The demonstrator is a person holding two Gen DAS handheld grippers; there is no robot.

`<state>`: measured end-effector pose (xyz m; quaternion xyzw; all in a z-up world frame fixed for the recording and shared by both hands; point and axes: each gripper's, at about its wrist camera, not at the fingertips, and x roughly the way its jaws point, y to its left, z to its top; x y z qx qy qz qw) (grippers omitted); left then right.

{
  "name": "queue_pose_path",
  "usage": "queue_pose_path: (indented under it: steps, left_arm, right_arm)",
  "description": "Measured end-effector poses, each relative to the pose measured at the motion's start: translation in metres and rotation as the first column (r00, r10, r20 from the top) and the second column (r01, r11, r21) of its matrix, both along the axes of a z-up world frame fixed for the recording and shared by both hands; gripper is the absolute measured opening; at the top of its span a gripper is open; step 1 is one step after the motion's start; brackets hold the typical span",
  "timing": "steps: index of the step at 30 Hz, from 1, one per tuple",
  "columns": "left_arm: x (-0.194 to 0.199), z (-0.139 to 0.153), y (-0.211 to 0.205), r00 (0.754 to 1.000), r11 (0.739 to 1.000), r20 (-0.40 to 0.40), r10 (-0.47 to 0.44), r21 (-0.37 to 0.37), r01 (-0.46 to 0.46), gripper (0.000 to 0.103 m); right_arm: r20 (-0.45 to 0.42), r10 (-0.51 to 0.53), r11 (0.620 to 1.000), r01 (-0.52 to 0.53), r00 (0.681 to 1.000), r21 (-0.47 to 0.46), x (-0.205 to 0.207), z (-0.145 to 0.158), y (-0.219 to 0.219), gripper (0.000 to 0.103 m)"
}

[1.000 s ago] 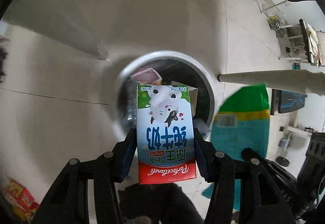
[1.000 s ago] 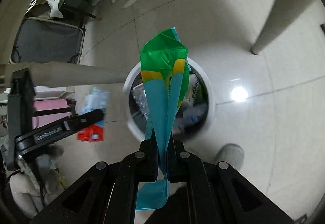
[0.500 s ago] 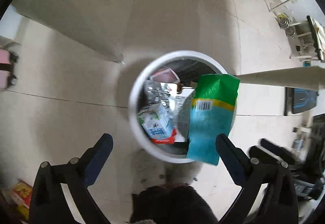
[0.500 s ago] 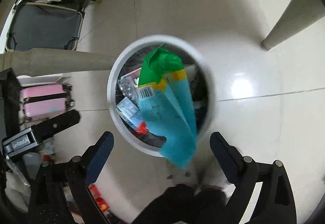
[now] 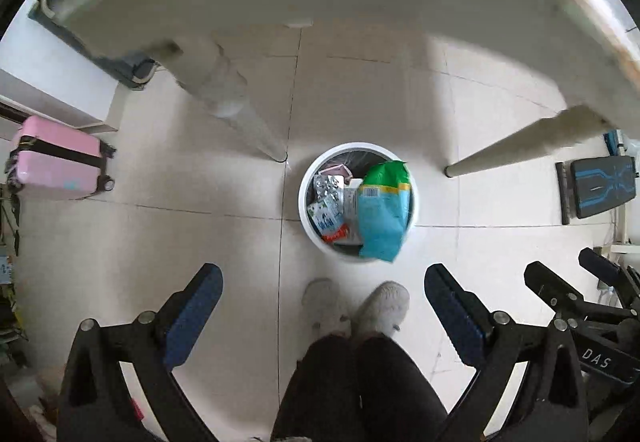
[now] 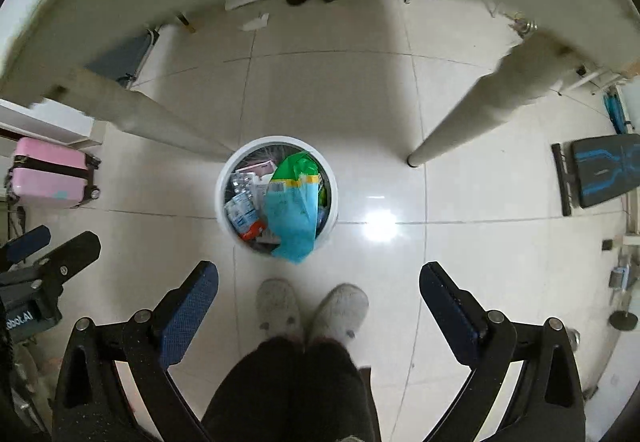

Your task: Collect trash

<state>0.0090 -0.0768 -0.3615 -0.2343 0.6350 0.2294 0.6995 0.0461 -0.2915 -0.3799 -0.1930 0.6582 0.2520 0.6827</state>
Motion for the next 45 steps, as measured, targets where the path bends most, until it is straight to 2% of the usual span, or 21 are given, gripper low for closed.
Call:
queue_pose_path:
  steps: [1, 4, 6, 12, 18, 21, 28, 32, 38, 45]
  left_arm:
    - [-0.004, 0.023, -0.003, 1.0, 1.0, 0.008, 0.002, -0.007, -0.002, 0.103]
    - [-0.007, 0.066, -0.012, 1.0, 1.0, 0.017, -0.011, -0.004, 0.011, 0.103]
    - [-0.009, 0.101, -0.017, 0.999, 1.0, 0.027, -0.028, 0.004, 0.028, 0.103]
    - [-0.016, 0.189, -0.029, 0.993, 0.999, 0.114, -0.041, -0.031, 0.045, 0.103]
    - [-0.025, 0.245, -0.043, 0.981, 0.993, 0.188, -0.055, -0.09, 0.073, 0.103]
    - [-0.03, 0.267, -0.05, 0.973, 0.99, 0.222, -0.059, -0.114, 0.086, 0.103]
    - [-0.046, 0.308, -0.062, 0.956, 0.982, 0.289, -0.049, -0.162, 0.1, 0.103]
    - [-0.052, 0.324, -0.064, 0.947, 0.983, 0.319, -0.041, -0.159, 0.096, 0.103]
    - [-0.062, 0.338, -0.062, 0.93, 0.978, 0.366, -0.026, -0.181, 0.099, 0.103]
    - [-0.07, 0.343, -0.061, 0.923, 0.978, 0.385, -0.013, -0.186, 0.091, 0.103]
  right_arm:
    - [-0.003, 0.005, 1.0, -0.005, 1.0, -0.003, -0.002, 0.022, -0.003, 0.102]
    - [-0.021, 0.016, 1.0, -0.016, 1.0, 0.005, -0.006, 0.084, -0.014, 0.102]
    - [-0.026, 0.017, 1.0, -0.016, 1.0, 0.01, -0.007, 0.116, -0.022, 0.102]
    - [-0.034, 0.026, 0.998, -0.024, 0.999, 0.056, -0.012, 0.227, -0.044, 0.102]
    - [-0.045, 0.029, 0.992, -0.023, 0.999, 0.124, -0.02, 0.316, -0.067, 0.102]
    - [-0.046, 0.035, 0.989, -0.028, 0.998, 0.147, -0.026, 0.346, -0.077, 0.102]
    - [-0.069, 0.081, 0.975, -0.064, 0.994, 0.214, -0.044, 0.386, -0.083, 0.102]
    - [-0.069, 0.092, 0.964, -0.071, 0.993, 0.255, -0.049, 0.403, -0.086, 0.102]
    - [-0.082, 0.114, 0.951, -0.085, 0.99, 0.297, -0.058, 0.417, -0.086, 0.103]
    - [-0.09, 0.119, 0.948, -0.086, 0.989, 0.306, -0.062, 0.421, -0.084, 0.103]
